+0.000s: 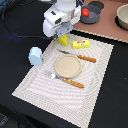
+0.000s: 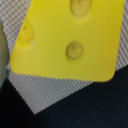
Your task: Interact with the objects in diverse but meaningful ways.
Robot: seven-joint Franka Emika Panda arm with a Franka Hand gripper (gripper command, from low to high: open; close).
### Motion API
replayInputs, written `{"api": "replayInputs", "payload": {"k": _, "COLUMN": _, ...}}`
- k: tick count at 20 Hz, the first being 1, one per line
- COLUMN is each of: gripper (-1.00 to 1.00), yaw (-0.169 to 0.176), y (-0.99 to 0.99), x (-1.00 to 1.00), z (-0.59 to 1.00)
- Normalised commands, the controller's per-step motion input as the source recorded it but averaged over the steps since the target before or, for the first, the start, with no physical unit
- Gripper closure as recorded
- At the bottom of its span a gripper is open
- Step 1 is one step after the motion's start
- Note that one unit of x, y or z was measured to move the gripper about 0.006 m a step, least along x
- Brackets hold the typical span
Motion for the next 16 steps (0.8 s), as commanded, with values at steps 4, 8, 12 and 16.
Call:
{"api": "replayInputs", "payload": {"k": 4, "gripper": -1.0, "yaw": -0.077, "y": 0.0, "x": -0.05, "z": -0.21}}
{"api": "replayInputs", "payload": {"k": 8, "gripper": 1.0, "yaw": -0.05, "y": 0.04, "x": -0.17, "z": -0.26}}
{"api": "replayInputs", "payload": {"k": 12, "gripper": 1.0, "yaw": -0.019, "y": 0.08, "x": -0.23, "z": -0.31}}
{"api": "replayInputs", "payload": {"k": 16, "gripper": 1.0, "yaw": -0.004, "y": 0.13, "x": -0.25, "z": -0.31}}
